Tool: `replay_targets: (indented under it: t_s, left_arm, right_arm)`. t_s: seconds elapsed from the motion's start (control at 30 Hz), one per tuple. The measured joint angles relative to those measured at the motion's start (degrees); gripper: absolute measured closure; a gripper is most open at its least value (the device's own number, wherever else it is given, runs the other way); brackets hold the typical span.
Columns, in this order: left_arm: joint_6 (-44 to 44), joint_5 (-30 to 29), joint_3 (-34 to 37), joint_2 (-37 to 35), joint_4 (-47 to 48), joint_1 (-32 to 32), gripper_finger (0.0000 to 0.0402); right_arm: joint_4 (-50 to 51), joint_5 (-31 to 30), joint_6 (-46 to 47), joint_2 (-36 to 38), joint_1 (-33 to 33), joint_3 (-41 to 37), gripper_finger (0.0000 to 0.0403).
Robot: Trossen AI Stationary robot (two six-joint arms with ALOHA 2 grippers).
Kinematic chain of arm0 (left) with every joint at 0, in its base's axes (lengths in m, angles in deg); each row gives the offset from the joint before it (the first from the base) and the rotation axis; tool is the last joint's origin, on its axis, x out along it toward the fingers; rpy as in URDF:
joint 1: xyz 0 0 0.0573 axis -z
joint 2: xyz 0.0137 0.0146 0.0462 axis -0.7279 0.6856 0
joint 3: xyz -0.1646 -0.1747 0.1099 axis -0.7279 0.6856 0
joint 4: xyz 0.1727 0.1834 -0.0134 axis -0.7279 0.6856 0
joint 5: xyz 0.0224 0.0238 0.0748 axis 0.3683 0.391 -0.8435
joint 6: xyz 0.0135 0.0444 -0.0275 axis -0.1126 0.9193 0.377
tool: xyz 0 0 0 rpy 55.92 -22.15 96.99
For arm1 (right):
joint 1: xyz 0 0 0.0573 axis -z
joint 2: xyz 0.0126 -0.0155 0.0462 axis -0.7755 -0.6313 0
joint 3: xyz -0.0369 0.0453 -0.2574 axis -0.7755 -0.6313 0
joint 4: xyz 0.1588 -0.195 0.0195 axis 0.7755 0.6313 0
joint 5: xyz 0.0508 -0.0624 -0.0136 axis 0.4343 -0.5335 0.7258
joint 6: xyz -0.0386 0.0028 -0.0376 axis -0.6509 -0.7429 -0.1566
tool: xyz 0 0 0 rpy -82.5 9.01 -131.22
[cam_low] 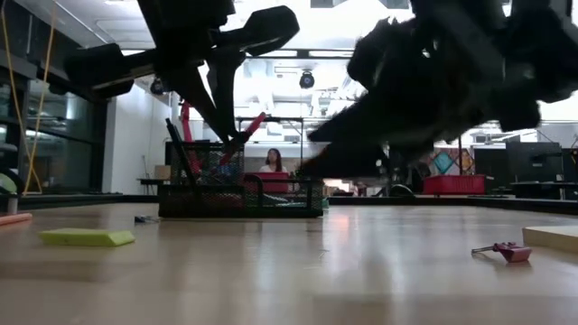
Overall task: Pick and place office supplies into organizer
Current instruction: Put the black pen in the desk organizer
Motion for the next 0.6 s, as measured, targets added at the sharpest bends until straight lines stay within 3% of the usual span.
replay_targets:
  t_s: [0.1,0.27,0.6]
  left_arm:
    - [-0.2,-0.4,0.0,0.0,0.0,0.9,0.0401]
    - [-0.5,-2.1,0.0,0.0,0.2,1.5,0.0401]
    - [-0.7,-3.3,0.0,0.0,0.0,1.6,0.0401]
  right_arm:
    - [-3.0,8.3,2.0,0.0,2.4,0.0,0.0100]
    - [-5.3,13.8,6.1,0.0,5.7,0.0,0.0092]
    - [-5.2,16.5,17.7,0.0,8.7,0.1,0.0093]
